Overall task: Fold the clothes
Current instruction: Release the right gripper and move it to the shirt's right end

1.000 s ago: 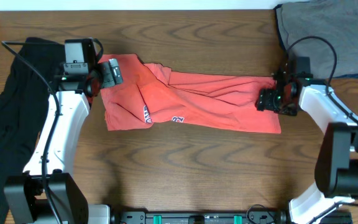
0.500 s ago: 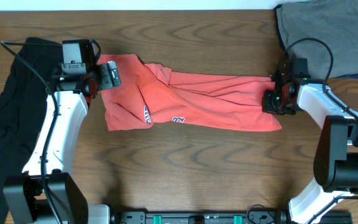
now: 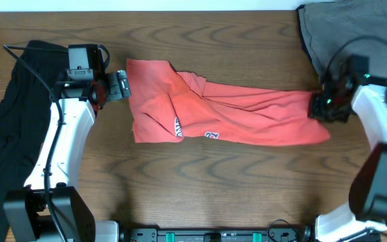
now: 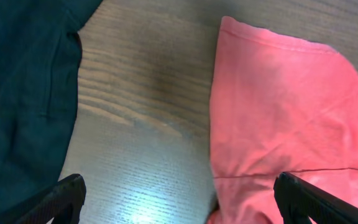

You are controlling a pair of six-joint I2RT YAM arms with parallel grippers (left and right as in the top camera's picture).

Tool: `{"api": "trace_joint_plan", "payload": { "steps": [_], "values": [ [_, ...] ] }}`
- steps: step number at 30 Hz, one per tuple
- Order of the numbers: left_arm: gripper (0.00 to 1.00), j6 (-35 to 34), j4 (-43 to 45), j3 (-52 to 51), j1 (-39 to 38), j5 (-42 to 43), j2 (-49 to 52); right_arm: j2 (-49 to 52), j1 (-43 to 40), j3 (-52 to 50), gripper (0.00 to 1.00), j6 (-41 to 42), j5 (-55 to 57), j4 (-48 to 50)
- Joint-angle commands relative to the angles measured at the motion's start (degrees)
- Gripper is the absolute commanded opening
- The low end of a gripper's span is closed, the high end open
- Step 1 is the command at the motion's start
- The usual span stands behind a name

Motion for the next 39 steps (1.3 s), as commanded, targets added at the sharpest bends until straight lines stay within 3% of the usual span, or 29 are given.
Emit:
{"api": "trace_joint_plan", "payload": {
  "steps": [1, 7, 18, 22, 28, 29, 33, 35, 39],
  "values": [
    [0.98, 0.79, -0.61, 0.81, 0.28, -0.24, -0.35, -3.48, 2.84, 3.39, 0.01, -3.58, -4.68, -0.42],
    [0.98, 0.79, -1.68, 0.59, 0.28, -0.22, -0.33, -1.77, 12.26, 3.45, 0.01, -3.54, -4.85, 0.63],
    [0.98, 0.74, -1.79, 0.33, 0.24, 1.49, -0.02, 7.54, 31.12, 3.48, 0.03, 0.39, -4.83, 15.13],
    [0.98, 0.74, -1.95, 0.31, 0.24, 1.49, 0.00, 9.79, 34.27, 3.48, 0.12, 0.79, -5.77, 16.96],
    [0.98, 0.55, -1.92, -0.55, 0.24, 2.71, 0.42, 9.88, 37.31, 5.18, 0.12, 0.74, -8.57, 19.43],
    [0.98, 0.52, -1.95, -0.57, 0.24, 3.69, 0.74, 9.88, 37.75, 6.01, 0.16, 0.72, -9.09, 19.41],
    [0.98, 0.55, -1.95, -0.57, 0.24, 7.52, 2.56, 9.84, 39.21, 11.19, 0.87, -0.85, -9.25, 16.17],
    [0.98, 0.57, -2.38, -0.57, 0.24, 8.74, 3.89, 9.84, 38.93, 15.23, 0.97, -2.21, -8.11, 11.61],
    [0.98, 2.01, -3.54, -0.57, 0.24, 12.37, 7.30, 9.84, 37.51, 22.25, 0.99, -2.47, -1.68, 2.64]
  ]
}}
